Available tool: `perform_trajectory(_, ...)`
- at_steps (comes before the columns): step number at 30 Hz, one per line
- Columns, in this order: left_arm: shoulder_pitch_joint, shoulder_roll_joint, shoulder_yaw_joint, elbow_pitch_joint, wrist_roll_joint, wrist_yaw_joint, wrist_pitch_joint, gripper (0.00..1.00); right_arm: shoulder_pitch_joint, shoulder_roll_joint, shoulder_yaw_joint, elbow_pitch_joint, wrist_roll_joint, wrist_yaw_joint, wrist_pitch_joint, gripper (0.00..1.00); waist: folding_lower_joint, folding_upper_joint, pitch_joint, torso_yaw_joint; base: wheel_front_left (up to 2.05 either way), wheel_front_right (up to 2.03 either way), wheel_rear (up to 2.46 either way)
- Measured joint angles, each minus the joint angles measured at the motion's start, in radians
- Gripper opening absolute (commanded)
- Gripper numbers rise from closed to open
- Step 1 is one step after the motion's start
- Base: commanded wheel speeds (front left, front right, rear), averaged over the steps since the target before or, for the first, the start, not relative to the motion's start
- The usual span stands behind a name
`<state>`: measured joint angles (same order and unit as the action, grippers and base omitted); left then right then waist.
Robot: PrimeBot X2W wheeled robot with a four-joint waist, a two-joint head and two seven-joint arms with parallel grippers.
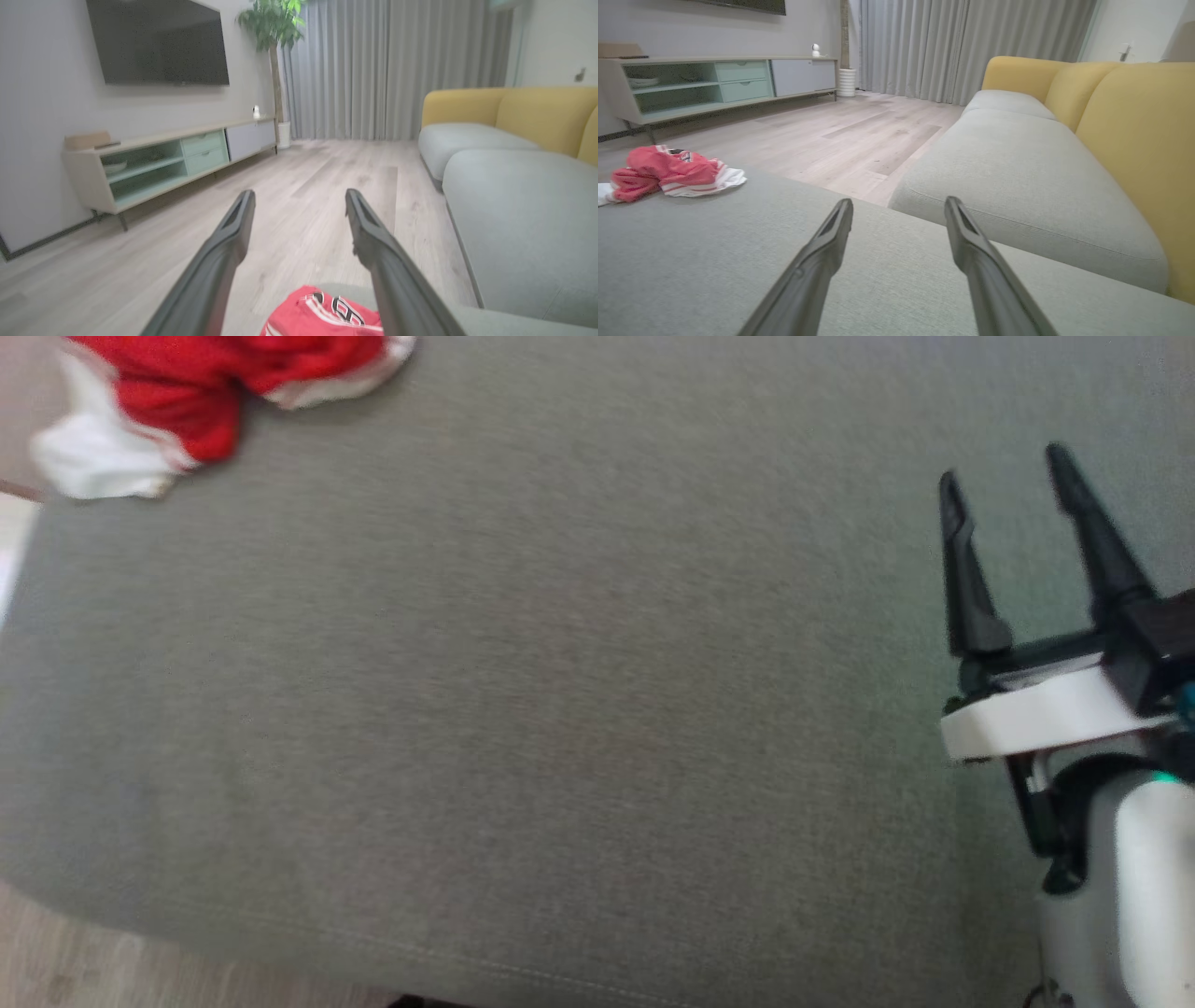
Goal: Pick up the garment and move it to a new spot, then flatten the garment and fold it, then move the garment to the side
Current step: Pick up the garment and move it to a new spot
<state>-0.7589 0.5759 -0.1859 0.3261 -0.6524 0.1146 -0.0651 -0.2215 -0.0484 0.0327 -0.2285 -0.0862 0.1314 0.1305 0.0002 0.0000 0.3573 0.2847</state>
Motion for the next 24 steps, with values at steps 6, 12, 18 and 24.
perform_trajectory(6,-0.106,-0.021,-0.047,0.232,0.0,-0.037,0.052,1.0,-0.036,0.0,-0.024,-0.104,-0.053,0.0,0.053,1.0,0.0,0.0,0.102,-0.059,0.0,0.0,0.0)
perform_trajectory(12,-0.195,-0.053,-0.083,0.398,0.0,-0.08,0.109,1.0,-0.045,-0.001,-0.021,-0.163,-0.056,0.0,0.074,1.0,0.0001,0.0,0.214,-0.089,0.0,0.0,0.0)
perform_trajectory(18,-0.263,-0.058,-0.101,0.5,0.001,-0.089,0.136,1.0,-0.061,-0.002,-0.007,-0.193,-0.056,0.0,0.082,1.0,0.0,-0.0001,0.311,-0.111,0.0,0.0,0.0)
perform_trajectory(24,-0.314,-0.067,-0.1,0.567,-0.009,-0.095,0.15,0.31,-0.077,-0.002,-0.017,-0.216,-0.071,0.0,0.082,1.0,-0.0001,-0.0001,0.378,-0.142,0.0,0.0,0.0)
